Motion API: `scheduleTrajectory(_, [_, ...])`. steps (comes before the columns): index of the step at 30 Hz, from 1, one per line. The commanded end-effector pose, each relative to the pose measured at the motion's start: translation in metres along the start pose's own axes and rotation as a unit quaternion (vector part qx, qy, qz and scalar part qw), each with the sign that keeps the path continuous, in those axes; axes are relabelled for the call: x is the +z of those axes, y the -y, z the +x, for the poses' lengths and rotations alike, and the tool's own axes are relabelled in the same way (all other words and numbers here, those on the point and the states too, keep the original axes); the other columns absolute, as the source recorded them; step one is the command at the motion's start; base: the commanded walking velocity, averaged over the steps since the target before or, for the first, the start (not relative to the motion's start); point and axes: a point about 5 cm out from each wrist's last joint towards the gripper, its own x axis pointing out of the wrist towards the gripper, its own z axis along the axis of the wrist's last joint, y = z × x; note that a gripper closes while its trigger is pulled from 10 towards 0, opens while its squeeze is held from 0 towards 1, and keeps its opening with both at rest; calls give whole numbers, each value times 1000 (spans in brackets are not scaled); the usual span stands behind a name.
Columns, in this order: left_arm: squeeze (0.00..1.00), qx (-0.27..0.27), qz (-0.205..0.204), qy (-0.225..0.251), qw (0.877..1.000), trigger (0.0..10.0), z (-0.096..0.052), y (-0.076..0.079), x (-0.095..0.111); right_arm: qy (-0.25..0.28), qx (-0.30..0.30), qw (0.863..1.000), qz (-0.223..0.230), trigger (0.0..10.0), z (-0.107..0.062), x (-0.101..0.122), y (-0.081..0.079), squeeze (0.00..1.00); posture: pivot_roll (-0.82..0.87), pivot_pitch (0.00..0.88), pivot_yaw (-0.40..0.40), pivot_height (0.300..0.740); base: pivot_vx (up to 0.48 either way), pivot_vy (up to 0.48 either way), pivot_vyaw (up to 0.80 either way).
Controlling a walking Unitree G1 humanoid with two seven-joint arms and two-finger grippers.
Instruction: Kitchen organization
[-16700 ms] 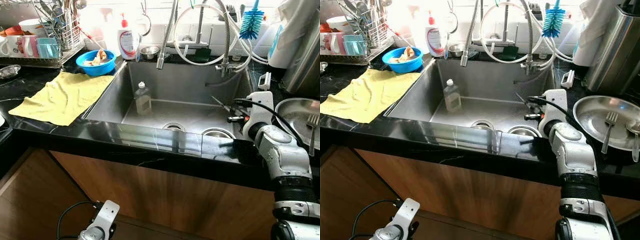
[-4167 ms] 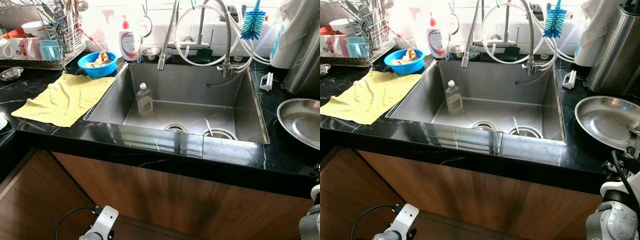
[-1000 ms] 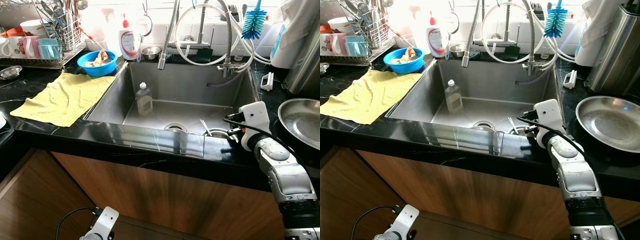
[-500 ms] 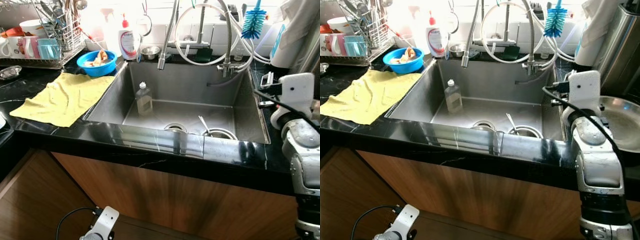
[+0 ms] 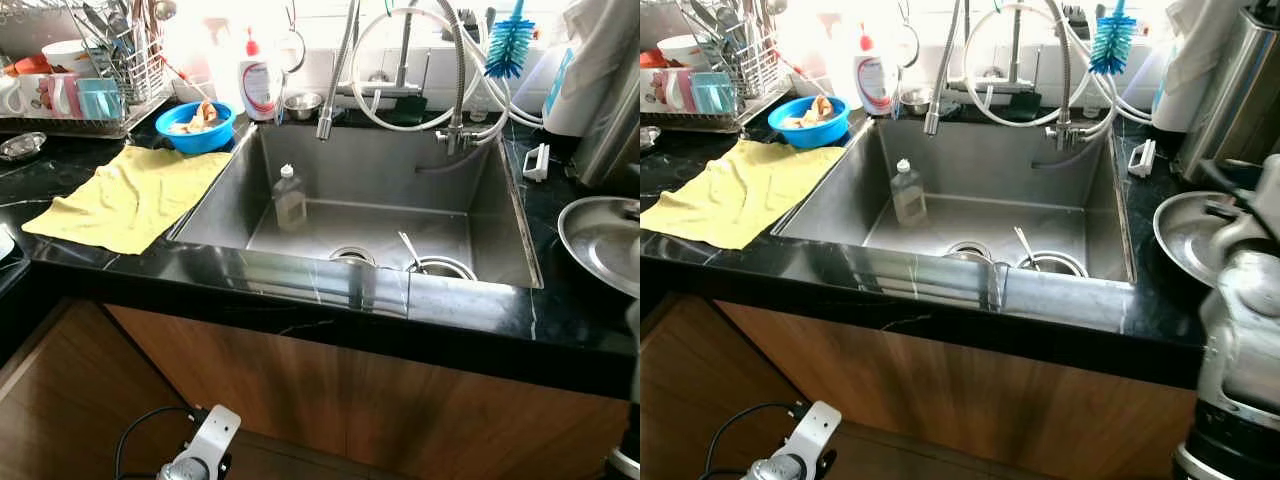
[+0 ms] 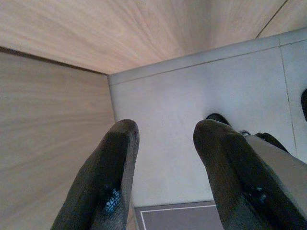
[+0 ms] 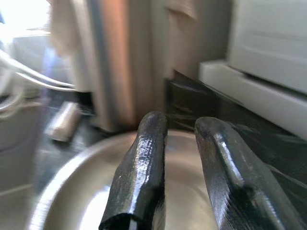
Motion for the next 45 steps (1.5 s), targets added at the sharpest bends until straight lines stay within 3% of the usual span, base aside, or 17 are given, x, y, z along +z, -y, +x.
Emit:
scheduleTrajectory(1, [0,2,7,1,1000,10000,0,-5,1,1,-7,1000,10,10000,-4,2,3,690,-154,0,89,740,0,0,0])
scheduleTrajectory(2, [0,2,7,2,1000,10000,0,-5,2,0,-13,1000,14,10000,-5,2,6,1000,-154,0,90,740,0,0,0])
scheduleTrajectory(7, [0,1,4,7,1000,10000,1,-4,6,2,-74,996,51,10000,-8,5,25,1000,-156,0,93,740,0,0,0])
scheduleTrajectory(12, [0,0,3,7,1000,10000,1,-4,6,-13,-94,993,73,10000,-9,1,33,1000,-157,0,92,740,0,0,0])
scheduleTrajectory(13, [0,1,2,7,1000,10000,1,-5,6,-27,-100,992,78,10000,-8,-4,34,0,-154,0,91,740,0,0,0])
scheduleTrajectory(17, [0,2,1,7,1000,10000,1,-6,6,-51,-114,989,74,10000,-7,-11,37,0,-147,0,88,740,0,0,0])
scheduleTrajectory(22, [0,4,-1,7,1000,10000,0,-7,6,-93,-119,982,115,10000,-7,-26,40,0,-146,0,86,740,0,0,0])
scheduleTrajectory(37, [0,5,-5,6,1000,10000,0,-6,5,-109,-126,974,156,10000,-4,-30,38,0,-142,0,79,740,0,0,0])
scheduleTrajectory(40, [0,7,-6,1,1000,10000,0,-7,1,-125,-121,966,192,10000,-4,-35,33,0,-136,0,79,740,0,0,0])
scheduleTrajectory(45, [0,9,-6,-3,1000,10000,-1,-8,-2,-134,-119,962,205,10000,-3,-39,30,0,-135,0,79,740,0,0,0])
